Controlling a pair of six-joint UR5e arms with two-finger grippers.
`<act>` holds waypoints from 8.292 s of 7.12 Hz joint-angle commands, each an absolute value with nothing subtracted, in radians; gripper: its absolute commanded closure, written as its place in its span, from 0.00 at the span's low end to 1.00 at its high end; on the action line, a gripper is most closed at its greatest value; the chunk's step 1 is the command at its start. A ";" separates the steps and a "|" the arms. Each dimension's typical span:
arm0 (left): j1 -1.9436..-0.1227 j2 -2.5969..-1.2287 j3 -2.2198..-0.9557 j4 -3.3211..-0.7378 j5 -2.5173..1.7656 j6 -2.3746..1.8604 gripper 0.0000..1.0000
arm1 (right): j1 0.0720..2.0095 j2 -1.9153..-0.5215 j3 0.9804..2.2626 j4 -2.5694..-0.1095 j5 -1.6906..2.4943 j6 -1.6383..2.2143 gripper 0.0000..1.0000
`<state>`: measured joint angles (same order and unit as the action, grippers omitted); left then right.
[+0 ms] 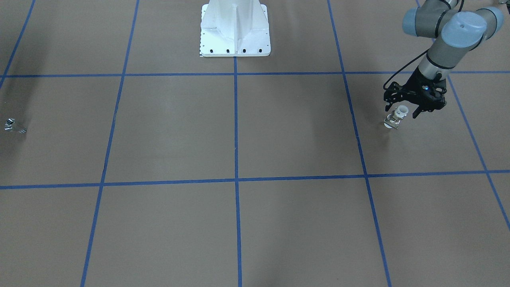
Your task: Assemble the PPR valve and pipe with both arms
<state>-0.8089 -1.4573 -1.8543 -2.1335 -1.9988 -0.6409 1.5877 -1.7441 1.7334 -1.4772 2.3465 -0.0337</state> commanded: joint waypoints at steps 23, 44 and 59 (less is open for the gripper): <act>-0.472 -2.554 -1.356 -1.611 -1.787 -1.461 1.00 | 1.588 -1.741 1.726 -1.477 2.345 -0.034 0.00; -0.639 -2.397 -1.700 -1.415 -1.900 -1.121 0.00 | 1.588 -1.732 1.551 -1.120 2.384 -0.025 0.00; -1.612 -1.513 -1.881 -1.462 -2.244 0.348 0.00 | 1.139 -1.861 1.863 -1.067 2.169 0.595 0.00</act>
